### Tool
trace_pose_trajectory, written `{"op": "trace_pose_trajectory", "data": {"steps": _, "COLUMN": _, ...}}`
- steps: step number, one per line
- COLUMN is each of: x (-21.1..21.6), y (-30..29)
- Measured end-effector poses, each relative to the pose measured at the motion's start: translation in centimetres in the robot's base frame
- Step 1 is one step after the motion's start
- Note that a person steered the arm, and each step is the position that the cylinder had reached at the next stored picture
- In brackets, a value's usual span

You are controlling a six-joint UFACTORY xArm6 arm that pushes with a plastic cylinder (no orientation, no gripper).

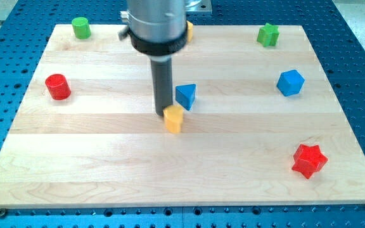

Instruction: Move the triangle to the bottom left of the board

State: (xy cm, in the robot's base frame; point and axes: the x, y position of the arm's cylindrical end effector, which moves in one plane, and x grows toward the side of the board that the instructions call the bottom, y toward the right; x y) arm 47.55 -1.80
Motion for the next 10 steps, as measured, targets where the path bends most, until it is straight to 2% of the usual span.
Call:
{"op": "trace_pose_trajectory", "data": {"steps": 1, "x": 7.0, "y": 3.7}}
{"op": "trace_pose_trajectory", "data": {"steps": 2, "x": 4.4, "y": 5.3}}
{"op": "trace_pose_trajectory", "data": {"steps": 3, "x": 4.8, "y": 13.2}}
{"op": "trace_pose_trajectory", "data": {"steps": 4, "x": 8.0, "y": 10.4}}
{"op": "trace_pose_trajectory", "data": {"steps": 5, "x": 8.1, "y": 4.9}}
{"op": "trace_pose_trajectory", "data": {"steps": 6, "x": 5.8, "y": 4.3}}
{"op": "trace_pose_trajectory", "data": {"steps": 7, "x": -0.1, "y": 12.1}}
{"op": "trace_pose_trajectory", "data": {"steps": 8, "x": -4.6, "y": 10.8}}
{"op": "trace_pose_trajectory", "data": {"steps": 9, "x": -4.8, "y": 2.4}}
{"op": "trace_pose_trajectory", "data": {"steps": 10, "x": -3.1, "y": -7.0}}
